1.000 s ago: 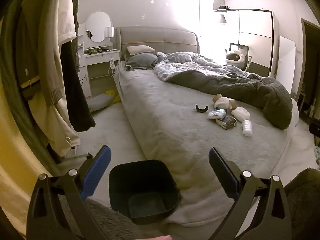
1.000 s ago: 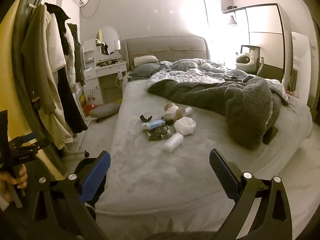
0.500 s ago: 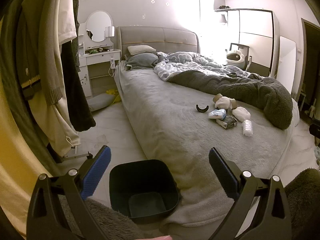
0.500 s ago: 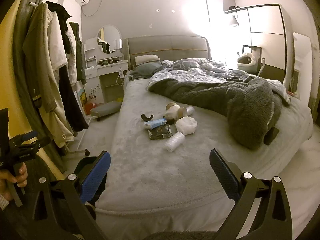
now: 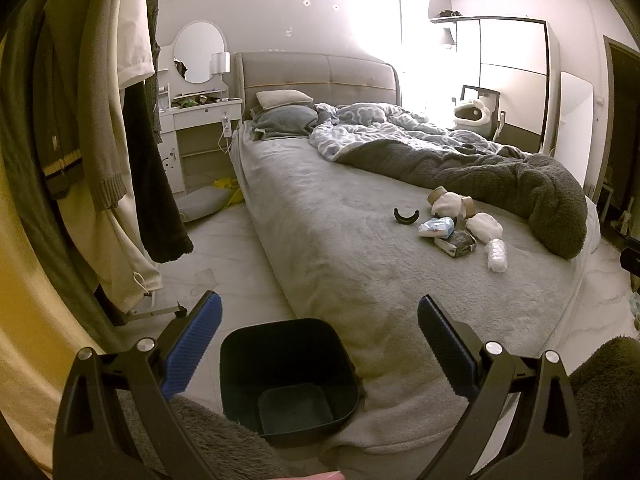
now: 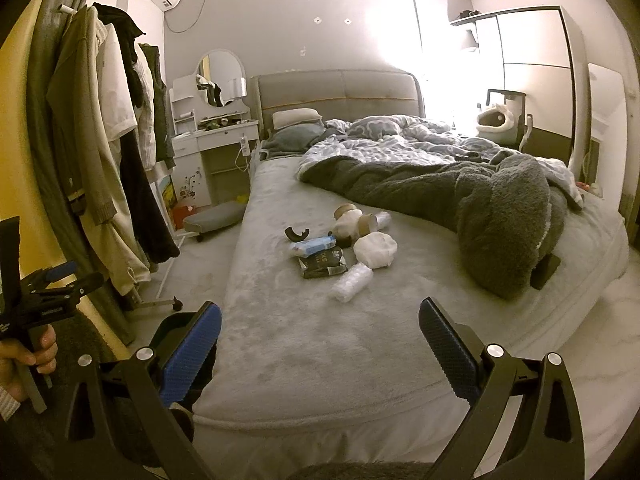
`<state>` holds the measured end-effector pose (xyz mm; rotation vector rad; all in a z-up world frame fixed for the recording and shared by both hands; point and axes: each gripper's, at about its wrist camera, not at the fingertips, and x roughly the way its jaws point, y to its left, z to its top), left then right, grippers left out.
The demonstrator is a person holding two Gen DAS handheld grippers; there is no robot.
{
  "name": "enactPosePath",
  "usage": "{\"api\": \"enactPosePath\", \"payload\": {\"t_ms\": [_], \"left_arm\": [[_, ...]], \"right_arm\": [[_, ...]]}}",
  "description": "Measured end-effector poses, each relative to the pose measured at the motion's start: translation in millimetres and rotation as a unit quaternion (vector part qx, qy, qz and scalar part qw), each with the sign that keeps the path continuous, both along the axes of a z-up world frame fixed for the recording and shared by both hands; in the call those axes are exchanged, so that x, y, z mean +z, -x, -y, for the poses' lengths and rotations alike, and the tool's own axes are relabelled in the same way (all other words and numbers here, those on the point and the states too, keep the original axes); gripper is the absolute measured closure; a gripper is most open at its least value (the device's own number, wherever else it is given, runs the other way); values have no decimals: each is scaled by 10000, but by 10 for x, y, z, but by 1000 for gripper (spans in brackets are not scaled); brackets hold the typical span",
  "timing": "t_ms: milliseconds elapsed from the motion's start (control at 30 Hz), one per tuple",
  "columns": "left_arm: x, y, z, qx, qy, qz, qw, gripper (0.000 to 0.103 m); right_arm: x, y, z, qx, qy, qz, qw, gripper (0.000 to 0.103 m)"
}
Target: Collect trash
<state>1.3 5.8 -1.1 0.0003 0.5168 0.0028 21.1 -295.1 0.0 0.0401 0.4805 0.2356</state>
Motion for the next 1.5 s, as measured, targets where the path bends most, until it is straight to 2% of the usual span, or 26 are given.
{"api": "enactPosePath", "payload": {"t_ms": [1500], "left_arm": [[5, -3, 22, 10, -23, -5, 10000, 3]], "right_arm": [[2, -20, 24, 20, -17, -29, 10000, 3]]}}
